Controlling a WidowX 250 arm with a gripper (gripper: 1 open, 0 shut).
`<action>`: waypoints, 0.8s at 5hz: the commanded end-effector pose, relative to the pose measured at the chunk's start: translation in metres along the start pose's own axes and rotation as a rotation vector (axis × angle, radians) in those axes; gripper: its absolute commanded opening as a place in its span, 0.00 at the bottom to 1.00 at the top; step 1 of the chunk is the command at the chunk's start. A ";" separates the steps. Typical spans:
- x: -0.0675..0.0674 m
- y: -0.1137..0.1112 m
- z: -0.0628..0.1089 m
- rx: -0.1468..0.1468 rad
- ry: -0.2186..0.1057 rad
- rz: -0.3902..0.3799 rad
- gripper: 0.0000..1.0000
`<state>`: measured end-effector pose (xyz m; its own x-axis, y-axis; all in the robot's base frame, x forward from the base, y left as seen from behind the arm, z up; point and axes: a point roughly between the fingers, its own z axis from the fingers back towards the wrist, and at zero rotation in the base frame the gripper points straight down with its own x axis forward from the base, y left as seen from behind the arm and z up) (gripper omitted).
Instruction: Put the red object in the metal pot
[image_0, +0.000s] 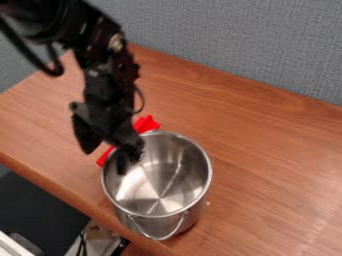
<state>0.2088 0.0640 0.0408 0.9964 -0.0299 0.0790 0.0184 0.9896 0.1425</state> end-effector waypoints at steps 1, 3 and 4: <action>-0.009 0.009 0.009 0.027 -0.062 -0.043 1.00; 0.020 -0.014 0.009 0.004 0.005 -0.029 1.00; 0.030 -0.023 0.008 -0.005 0.037 -0.030 1.00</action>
<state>0.2307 0.0399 0.0420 0.9989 -0.0455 0.0122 0.0435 0.9902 0.1330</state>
